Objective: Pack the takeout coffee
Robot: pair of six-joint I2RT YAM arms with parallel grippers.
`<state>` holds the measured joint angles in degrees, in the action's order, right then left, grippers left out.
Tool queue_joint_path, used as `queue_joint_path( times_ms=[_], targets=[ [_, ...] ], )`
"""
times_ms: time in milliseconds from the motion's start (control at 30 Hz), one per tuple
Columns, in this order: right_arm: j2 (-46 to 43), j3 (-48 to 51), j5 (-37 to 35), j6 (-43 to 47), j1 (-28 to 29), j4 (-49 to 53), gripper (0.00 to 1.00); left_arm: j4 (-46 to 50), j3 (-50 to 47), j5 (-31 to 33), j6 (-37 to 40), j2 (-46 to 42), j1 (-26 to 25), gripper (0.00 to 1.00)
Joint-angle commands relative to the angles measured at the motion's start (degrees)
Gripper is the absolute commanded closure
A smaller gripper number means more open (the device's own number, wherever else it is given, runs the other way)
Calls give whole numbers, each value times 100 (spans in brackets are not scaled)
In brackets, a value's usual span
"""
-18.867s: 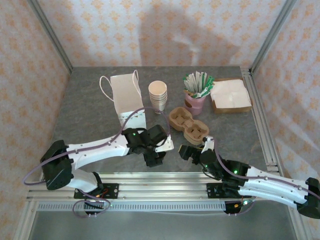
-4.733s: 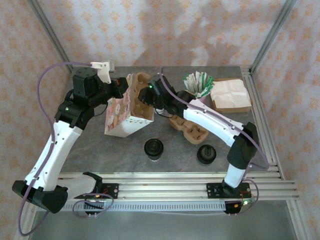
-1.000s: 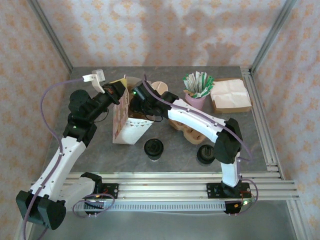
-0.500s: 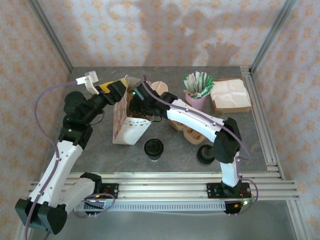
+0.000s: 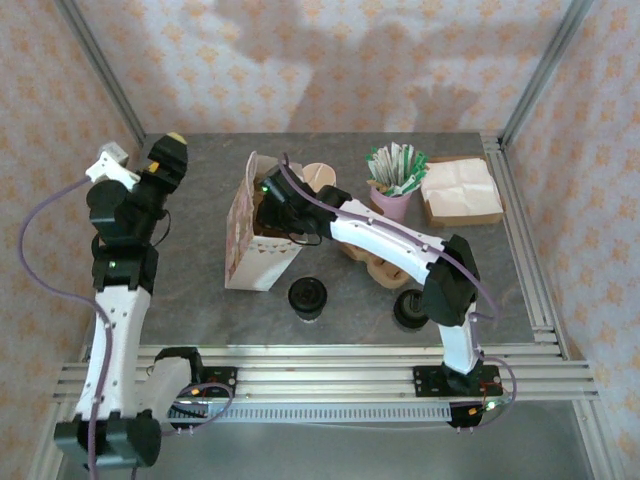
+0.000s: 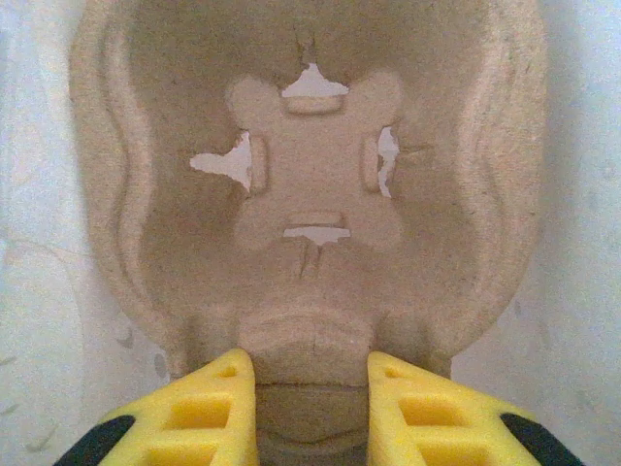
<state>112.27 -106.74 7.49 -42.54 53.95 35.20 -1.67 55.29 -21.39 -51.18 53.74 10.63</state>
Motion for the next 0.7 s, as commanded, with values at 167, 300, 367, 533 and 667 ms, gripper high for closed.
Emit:
queue_joint_path(
  times_ms=[167, 300, 367, 533, 667],
  targets=[
    [97, -238, -31, 82, 33, 176, 74, 892, -135, -101, -684, 1670, 325, 35],
    [266, -435, 20, 120, 31, 365, 74, 916, -210, -162, -633, 2385, 341, 41],
    [342, -503, 54, 126, 36, 419, 75, 772, -359, -125, -674, 2569, 336, 41],
    [535, -696, 73, 170, 36, 592, 75, 393, -603, -383, -736, 3053, 319, 43],
    [730, -902, 89, 194, 36, 837, 75, 309, -616, -487, -580, 3243, 182, 44]
  ],
)
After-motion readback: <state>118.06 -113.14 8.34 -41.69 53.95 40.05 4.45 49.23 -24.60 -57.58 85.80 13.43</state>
